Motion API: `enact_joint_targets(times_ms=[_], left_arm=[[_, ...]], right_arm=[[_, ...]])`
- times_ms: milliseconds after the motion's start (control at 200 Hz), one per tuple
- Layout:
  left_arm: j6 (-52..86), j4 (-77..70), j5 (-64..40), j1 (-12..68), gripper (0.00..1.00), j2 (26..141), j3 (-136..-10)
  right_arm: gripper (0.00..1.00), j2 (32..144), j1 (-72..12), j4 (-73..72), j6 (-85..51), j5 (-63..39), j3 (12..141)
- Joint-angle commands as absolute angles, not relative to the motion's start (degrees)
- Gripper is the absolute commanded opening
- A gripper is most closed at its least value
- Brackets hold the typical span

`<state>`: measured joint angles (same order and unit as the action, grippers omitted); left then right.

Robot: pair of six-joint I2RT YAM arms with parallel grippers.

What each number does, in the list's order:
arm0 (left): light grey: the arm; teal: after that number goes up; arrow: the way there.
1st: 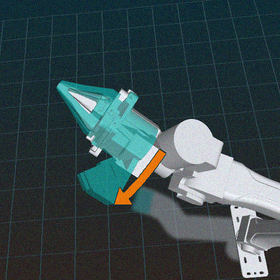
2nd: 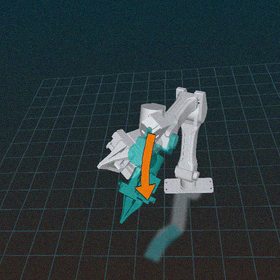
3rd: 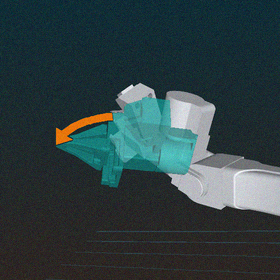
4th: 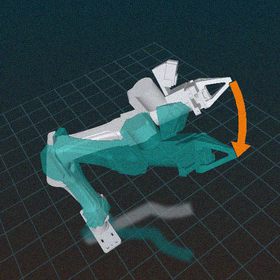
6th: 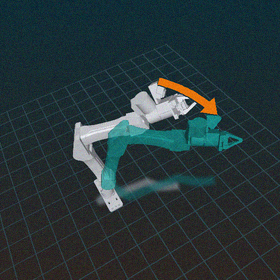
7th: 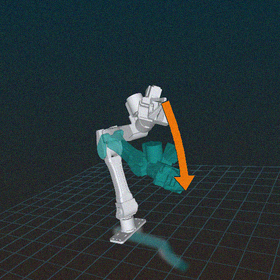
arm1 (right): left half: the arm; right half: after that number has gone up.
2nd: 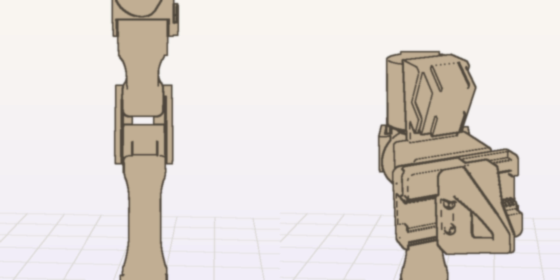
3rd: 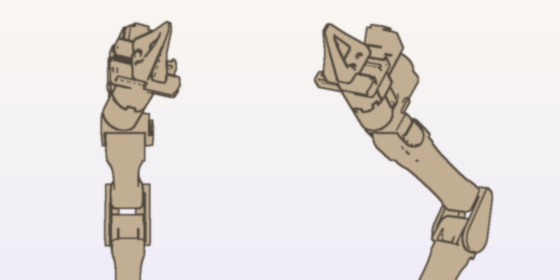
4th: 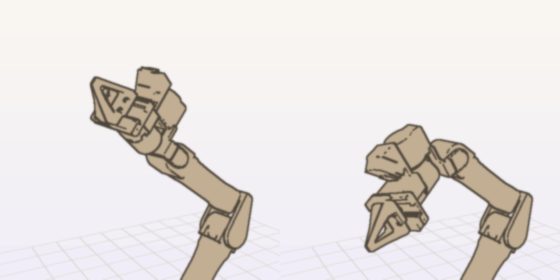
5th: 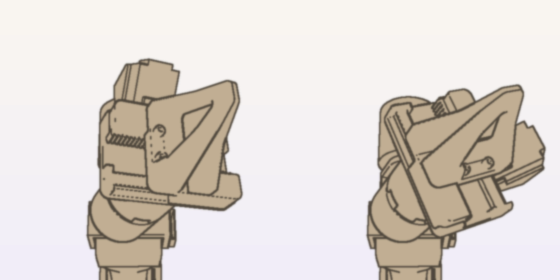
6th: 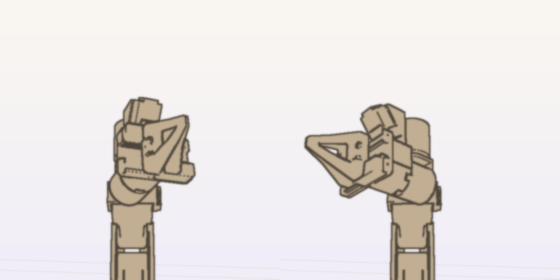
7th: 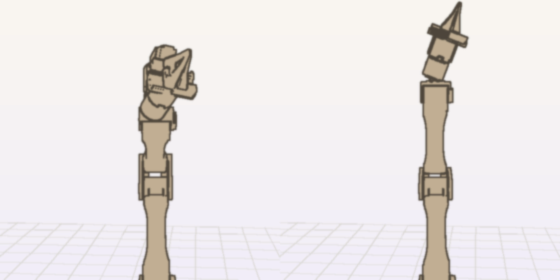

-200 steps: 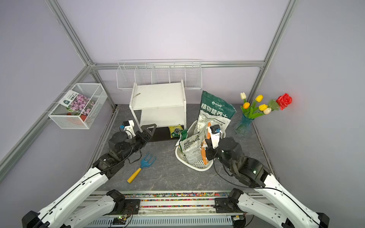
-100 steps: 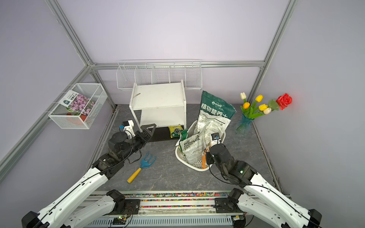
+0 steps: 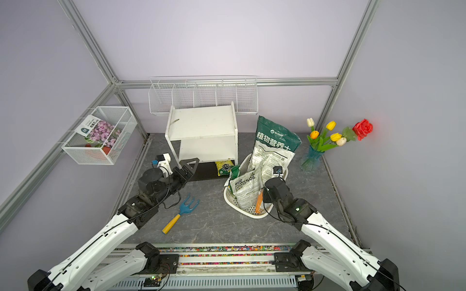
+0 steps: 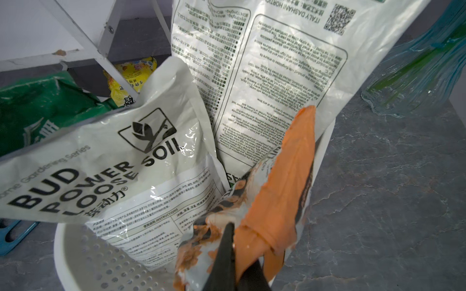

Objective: Take down the fertilizer bag from the shelf
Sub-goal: Place the fertilizer bag in the storage box.

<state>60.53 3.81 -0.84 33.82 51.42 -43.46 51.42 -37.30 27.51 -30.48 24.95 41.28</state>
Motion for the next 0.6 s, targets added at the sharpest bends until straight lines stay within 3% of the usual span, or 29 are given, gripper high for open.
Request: enact_joint_targets(times_ms=[0, 220, 405, 520, 595], left_arm=[[58.72, 5.09, 0.41, 34.01, 1.00, 51.01, -43.94], [57.49, 5.36, 2.21, 33.84, 1.00, 50.66, -43.18], [57.90, 5.60, 2.29, 33.84, 1.00, 51.76, -42.38], [59.03, 6.50, 3.32, 33.66, 1.00, 52.27, -41.65], [60.42, 6.11, 3.50, 33.66, 1.00, 52.46, -40.59]], right_arm=[[0.00, 53.00, -36.68, 25.09, -32.64, 21.67, 38.93], [0.00, 54.59, -36.99, 20.83, -33.23, 6.86, 37.73], [0.36, 50.18, -36.95, 21.61, -34.08, 11.89, 37.13], [0.70, 47.20, -36.80, 22.29, -32.24, 14.49, 38.69], [0.81, 46.85, -36.46, 23.66, -30.44, 15.42, 41.61]])
